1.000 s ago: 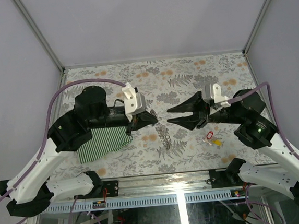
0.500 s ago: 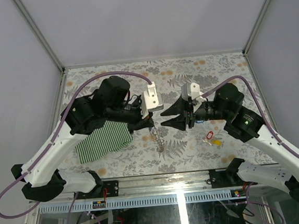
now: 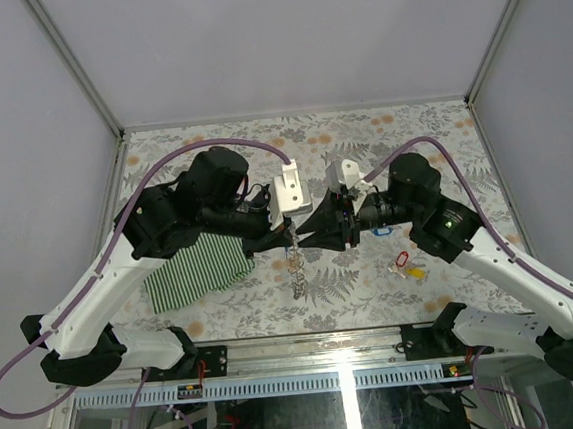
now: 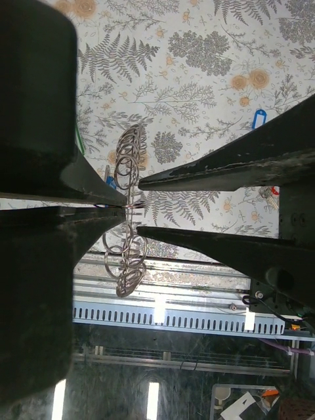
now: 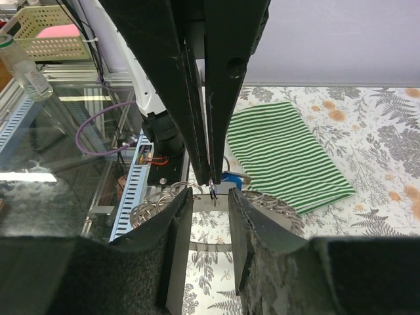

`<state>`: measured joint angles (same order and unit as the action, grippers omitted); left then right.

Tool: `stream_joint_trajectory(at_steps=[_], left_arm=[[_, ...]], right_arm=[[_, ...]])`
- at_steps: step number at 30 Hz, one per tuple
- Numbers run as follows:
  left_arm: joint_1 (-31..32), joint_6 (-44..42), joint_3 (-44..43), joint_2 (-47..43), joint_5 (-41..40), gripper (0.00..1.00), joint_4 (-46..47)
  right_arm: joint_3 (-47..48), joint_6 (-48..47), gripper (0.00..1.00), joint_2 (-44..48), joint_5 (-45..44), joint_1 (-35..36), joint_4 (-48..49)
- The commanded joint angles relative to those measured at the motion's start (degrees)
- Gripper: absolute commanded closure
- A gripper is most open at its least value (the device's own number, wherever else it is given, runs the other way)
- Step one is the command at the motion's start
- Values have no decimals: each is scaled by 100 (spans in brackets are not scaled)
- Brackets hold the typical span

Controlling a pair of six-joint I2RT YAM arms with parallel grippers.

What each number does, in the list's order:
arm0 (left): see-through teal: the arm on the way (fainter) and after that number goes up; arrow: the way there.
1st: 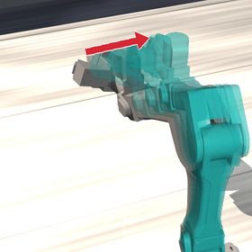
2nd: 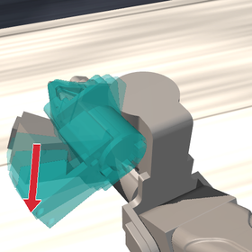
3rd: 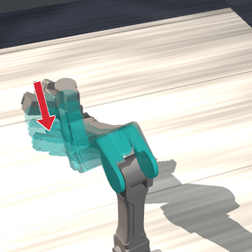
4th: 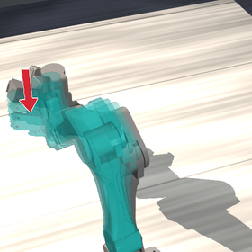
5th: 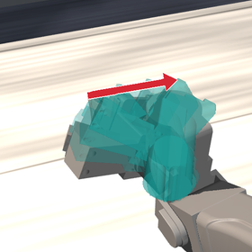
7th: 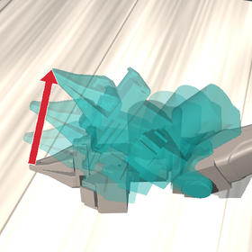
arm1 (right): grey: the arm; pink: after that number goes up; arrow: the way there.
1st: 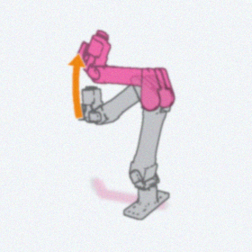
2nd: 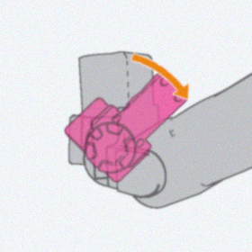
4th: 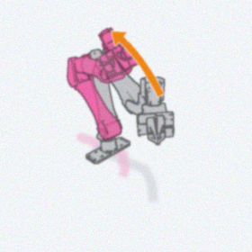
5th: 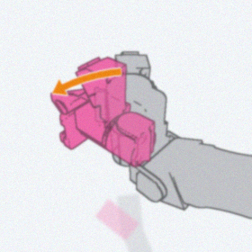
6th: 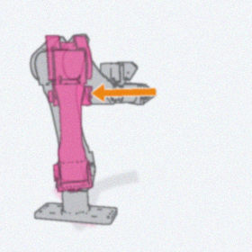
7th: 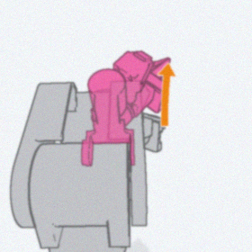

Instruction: Put the keys on the keyring

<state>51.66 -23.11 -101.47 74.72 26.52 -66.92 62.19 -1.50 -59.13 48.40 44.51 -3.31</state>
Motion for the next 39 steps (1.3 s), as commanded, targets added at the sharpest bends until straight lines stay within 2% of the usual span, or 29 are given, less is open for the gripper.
stream_joint_trajectory(at_steps=[1, 7, 14, 17, 19, 24, 26, 28, 33, 39], left_arm=[[33, -89, -218, 0, 3, 100, 100], [45, -83, -223, 3, 37, 100, 106], [46, -105, -188, -6, 12, 100, 122], [48, -124, -163, -18, -14, 100, 150], [49, -131, -123, -46, -49, 100, 204], [47, -129, 194, -352, -12, 79, 664], [47, -91, 391, -606, -11, 68, 976], [51, 15, 661, -865, -59, 61, 1399], [46, 267, 1361, -1476, 61, 57, 2415], [49, 343, 1841, -1875, 77, 56, 2966]], right_arm=[[92, 117, 66, -101, 305, 31, 433], [128, 131, 70, -220, 375, 29, 487], [140, 130, 89, -299, 397, 29, 513], [135, 124, 100, -287, 382, 25, 520], [120, 123, 100, -235, 347, 27, 560], [138, 108, 100, -26, 287, 24, 624], [180, 77, 100, 52, 267, 31, 573], [232, 34, 100, 121, 266, 31, 499], [325, 10, 100, 208, 266, 30, 431], [405, 51, 100, 307, 302, 31, 449]])
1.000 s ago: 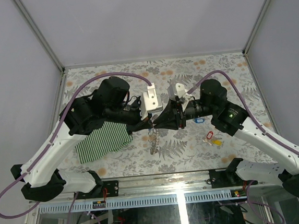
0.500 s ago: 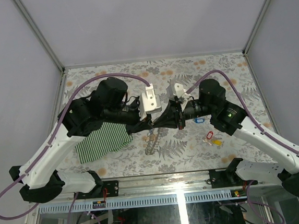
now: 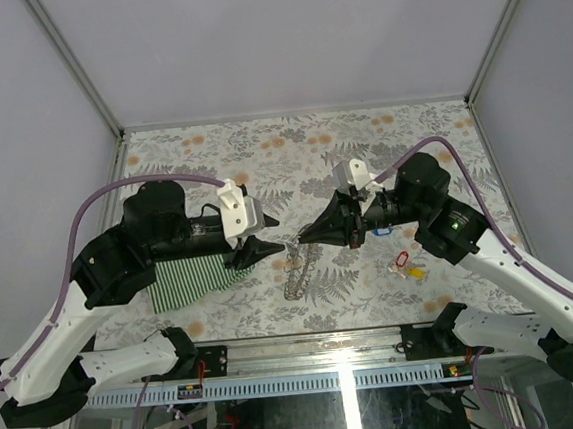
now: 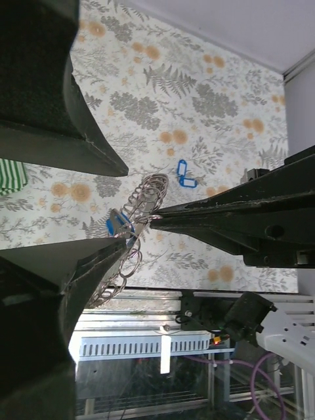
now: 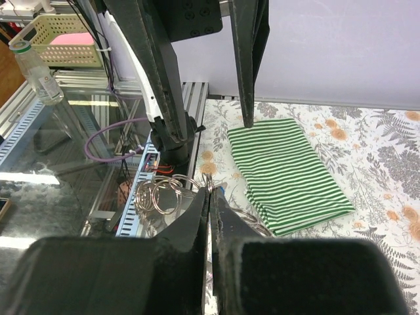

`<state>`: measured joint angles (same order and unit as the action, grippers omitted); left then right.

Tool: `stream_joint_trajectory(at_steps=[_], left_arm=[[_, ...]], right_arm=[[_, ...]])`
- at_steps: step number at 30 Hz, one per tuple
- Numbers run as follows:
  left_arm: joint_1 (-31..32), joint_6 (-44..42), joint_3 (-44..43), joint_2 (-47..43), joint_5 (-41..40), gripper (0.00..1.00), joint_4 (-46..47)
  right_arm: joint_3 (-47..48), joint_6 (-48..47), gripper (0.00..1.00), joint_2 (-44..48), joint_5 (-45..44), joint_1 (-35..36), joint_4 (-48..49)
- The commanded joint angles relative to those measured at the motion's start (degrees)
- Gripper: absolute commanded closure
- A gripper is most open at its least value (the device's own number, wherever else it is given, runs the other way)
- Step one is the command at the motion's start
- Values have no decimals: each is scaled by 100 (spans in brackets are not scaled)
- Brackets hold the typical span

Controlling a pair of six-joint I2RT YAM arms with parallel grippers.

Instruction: Put the keys on the keyring

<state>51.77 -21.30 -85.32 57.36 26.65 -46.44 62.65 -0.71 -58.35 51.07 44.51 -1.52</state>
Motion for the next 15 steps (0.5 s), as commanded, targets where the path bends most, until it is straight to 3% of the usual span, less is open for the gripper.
stream_joint_trajectory(at_steps=[1, 15], left_arm=[[43, 176, 269, -153, 60, 56, 948], [36, 348, 636, -151, 371, 66, 1357]], right_arm=[[370, 5, 100, 235, 57, 27, 309], [111, 582, 100, 499, -238, 27, 1135]])
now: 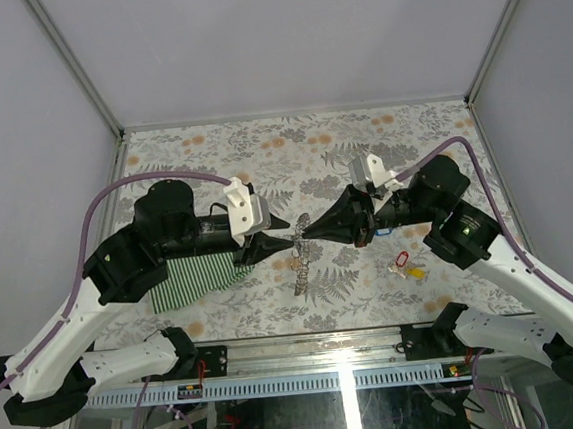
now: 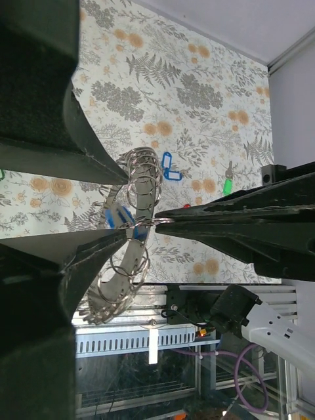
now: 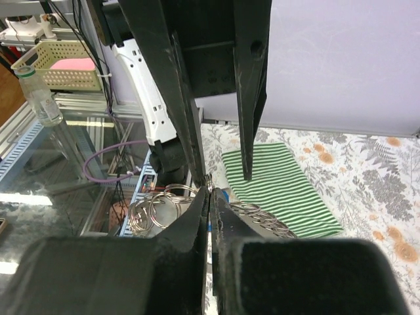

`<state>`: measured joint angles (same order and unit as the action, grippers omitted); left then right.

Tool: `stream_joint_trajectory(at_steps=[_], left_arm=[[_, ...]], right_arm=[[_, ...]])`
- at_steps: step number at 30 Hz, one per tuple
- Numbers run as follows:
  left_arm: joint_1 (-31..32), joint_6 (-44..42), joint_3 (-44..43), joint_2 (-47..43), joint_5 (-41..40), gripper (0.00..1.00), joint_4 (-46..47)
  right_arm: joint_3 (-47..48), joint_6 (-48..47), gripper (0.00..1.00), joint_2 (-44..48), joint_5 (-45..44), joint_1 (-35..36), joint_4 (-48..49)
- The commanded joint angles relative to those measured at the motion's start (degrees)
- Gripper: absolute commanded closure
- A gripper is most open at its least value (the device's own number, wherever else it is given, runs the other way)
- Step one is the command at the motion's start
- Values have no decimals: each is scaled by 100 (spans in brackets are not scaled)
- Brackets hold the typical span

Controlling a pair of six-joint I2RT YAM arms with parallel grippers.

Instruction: Put the keys on the keyring

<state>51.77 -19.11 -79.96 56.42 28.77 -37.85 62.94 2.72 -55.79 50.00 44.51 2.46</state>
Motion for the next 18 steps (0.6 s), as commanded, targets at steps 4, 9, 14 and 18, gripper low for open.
stream_joint_trajectory(at_steps=[4, 9, 14, 18], left_arm=[[37, 144, 126, -43, 179, 73, 536], [35, 158, 133, -44, 201, 78, 620], [35, 199, 152, -48, 334, 78, 739], [37, 203, 186, -61, 505, 72, 795]], right_arm=[[59, 305, 100, 237, -131, 28, 825], [52, 327, 100, 243, -131, 31, 844], [-2, 326, 100, 251, -244, 31, 853], [-34, 344, 100, 286, -519, 29, 838]])
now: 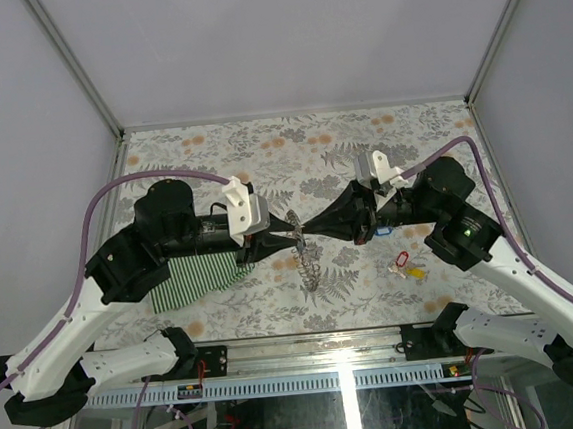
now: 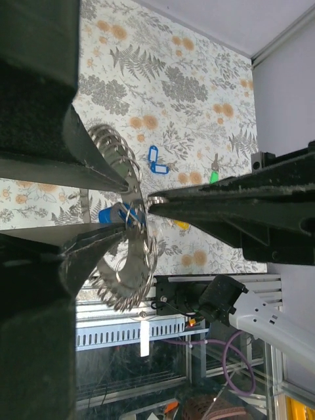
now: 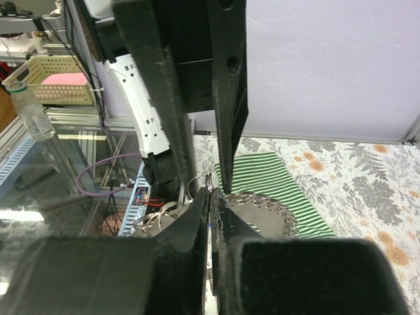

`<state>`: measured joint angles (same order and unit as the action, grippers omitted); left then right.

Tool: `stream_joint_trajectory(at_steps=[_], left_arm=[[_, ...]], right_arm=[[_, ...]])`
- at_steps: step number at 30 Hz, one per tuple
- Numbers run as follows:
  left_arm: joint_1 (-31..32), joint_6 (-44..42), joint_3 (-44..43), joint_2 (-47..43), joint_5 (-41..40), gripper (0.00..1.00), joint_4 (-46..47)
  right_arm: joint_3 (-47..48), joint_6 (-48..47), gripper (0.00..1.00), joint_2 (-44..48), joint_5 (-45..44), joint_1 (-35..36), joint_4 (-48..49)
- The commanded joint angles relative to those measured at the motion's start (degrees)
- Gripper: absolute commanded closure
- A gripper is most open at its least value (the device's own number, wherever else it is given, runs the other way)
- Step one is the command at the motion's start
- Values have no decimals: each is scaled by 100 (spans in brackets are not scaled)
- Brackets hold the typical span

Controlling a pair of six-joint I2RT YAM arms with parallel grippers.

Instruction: Put the keys on the keyring

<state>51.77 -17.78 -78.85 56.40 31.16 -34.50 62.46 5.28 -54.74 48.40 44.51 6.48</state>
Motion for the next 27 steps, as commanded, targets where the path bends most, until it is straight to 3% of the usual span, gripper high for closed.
stream_joint_trajectory(at_steps=[1, 10, 27], left_arm=[[35, 73, 83, -69, 287, 71, 468], [40, 138, 171, -95, 130, 68, 600], [37, 310, 271, -129, -372, 98, 923]], right_arm=[[18, 81, 100, 190, -437, 31, 421], [-37, 146, 100, 227, -598, 31, 491], [-99, 234, 100, 282, -536, 26, 610]])
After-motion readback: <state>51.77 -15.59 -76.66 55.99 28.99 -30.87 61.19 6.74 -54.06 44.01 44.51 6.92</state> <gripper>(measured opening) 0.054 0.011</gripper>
